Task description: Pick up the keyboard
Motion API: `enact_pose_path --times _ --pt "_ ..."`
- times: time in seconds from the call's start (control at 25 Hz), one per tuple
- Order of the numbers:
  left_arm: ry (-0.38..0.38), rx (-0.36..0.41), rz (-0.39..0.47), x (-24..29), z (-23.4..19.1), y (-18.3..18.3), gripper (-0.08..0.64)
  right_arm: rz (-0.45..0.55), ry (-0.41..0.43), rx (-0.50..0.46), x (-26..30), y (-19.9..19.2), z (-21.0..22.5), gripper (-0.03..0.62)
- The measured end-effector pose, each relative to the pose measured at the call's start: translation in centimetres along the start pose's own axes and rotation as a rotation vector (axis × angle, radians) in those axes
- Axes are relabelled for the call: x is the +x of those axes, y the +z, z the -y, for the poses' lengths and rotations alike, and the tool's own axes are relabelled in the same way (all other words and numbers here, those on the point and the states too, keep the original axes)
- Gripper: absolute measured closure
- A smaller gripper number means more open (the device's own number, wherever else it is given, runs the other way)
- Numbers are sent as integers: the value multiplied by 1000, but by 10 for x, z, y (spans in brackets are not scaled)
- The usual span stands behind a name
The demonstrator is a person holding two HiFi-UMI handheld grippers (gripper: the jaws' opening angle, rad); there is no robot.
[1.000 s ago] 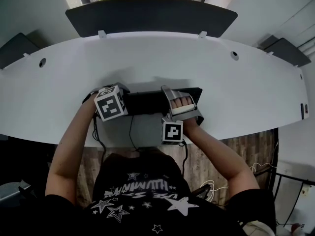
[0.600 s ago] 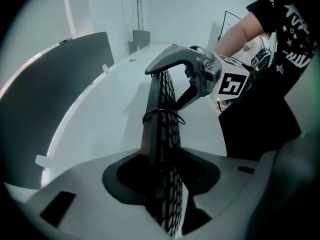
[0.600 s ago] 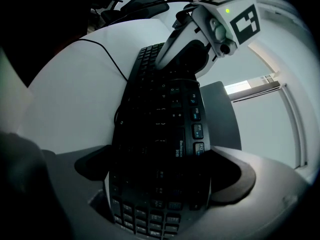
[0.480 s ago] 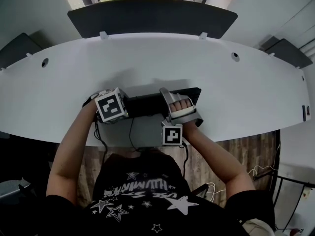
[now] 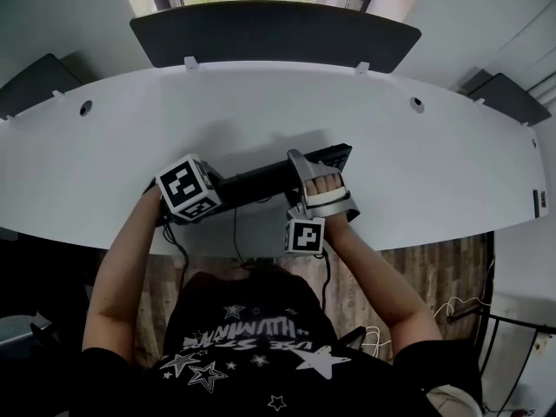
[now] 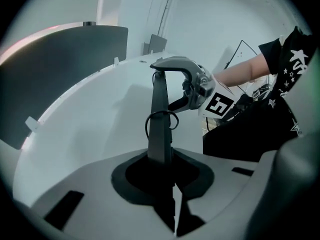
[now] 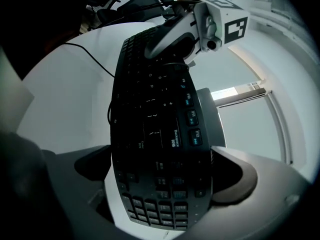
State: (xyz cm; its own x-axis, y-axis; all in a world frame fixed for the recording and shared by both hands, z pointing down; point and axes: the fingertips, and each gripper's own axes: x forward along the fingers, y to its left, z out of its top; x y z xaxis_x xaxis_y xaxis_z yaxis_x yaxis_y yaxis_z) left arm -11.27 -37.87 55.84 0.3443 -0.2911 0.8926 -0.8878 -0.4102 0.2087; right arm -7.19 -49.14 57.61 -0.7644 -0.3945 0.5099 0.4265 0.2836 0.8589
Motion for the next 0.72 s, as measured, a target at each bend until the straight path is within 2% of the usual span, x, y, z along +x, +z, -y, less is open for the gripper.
enact_pose_path --times 0.24,0.36,0.52,0.72 --pt "13 -58 64 -31 -7 -16 482 43 -126 -56 -5 29 32 17" --pt "-13 -121 142 -49 -7 -28 482 32 -205 -56 -14 44 50 17" --pt "-32 -200 243 -69 -4 -56 482 4 -257 69 -26 66 74 17" --pt "-57 -300 346 -87 6 -96 482 26 -382 285 -56 93 107 20"
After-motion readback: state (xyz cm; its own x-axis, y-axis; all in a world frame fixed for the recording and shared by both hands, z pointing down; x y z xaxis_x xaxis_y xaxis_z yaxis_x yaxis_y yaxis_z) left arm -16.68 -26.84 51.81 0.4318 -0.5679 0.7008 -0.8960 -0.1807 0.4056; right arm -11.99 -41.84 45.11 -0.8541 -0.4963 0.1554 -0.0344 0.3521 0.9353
